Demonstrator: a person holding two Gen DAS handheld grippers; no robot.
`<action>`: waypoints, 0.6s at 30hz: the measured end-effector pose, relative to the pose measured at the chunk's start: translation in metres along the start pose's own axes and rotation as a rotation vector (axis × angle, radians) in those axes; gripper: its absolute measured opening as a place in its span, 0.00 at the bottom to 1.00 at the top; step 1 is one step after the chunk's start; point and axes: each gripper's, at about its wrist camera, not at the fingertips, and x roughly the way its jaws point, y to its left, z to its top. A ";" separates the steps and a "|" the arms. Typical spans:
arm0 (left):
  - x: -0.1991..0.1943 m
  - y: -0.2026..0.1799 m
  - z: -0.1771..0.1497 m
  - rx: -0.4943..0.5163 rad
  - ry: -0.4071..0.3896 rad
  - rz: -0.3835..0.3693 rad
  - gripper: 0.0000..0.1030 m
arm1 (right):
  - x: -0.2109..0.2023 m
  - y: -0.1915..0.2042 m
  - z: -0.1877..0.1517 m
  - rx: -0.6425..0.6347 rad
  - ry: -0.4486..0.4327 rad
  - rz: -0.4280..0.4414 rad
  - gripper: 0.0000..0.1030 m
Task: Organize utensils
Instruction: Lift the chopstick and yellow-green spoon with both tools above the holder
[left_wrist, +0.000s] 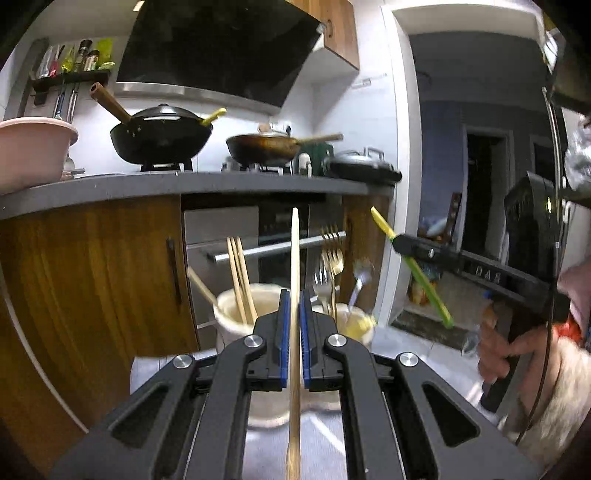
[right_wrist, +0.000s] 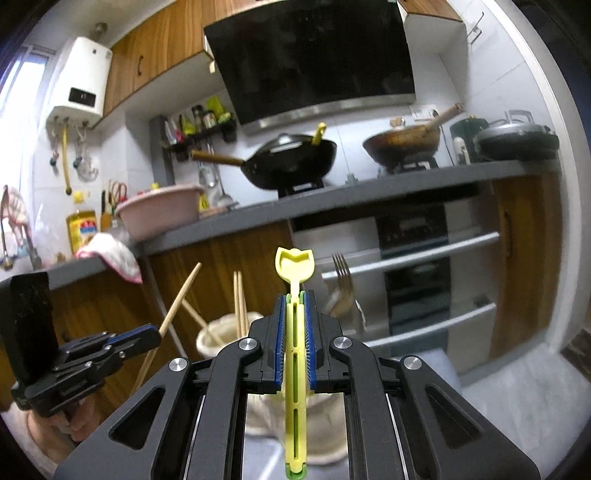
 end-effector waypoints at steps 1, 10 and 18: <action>0.003 0.004 0.006 -0.011 -0.008 -0.004 0.05 | 0.005 0.000 0.003 0.006 -0.012 0.005 0.10; 0.039 0.025 0.039 -0.103 -0.113 -0.032 0.05 | 0.048 -0.006 0.007 0.062 -0.050 0.080 0.10; 0.078 0.034 0.048 -0.150 -0.161 0.027 0.05 | 0.078 -0.019 -0.007 0.095 -0.007 0.083 0.10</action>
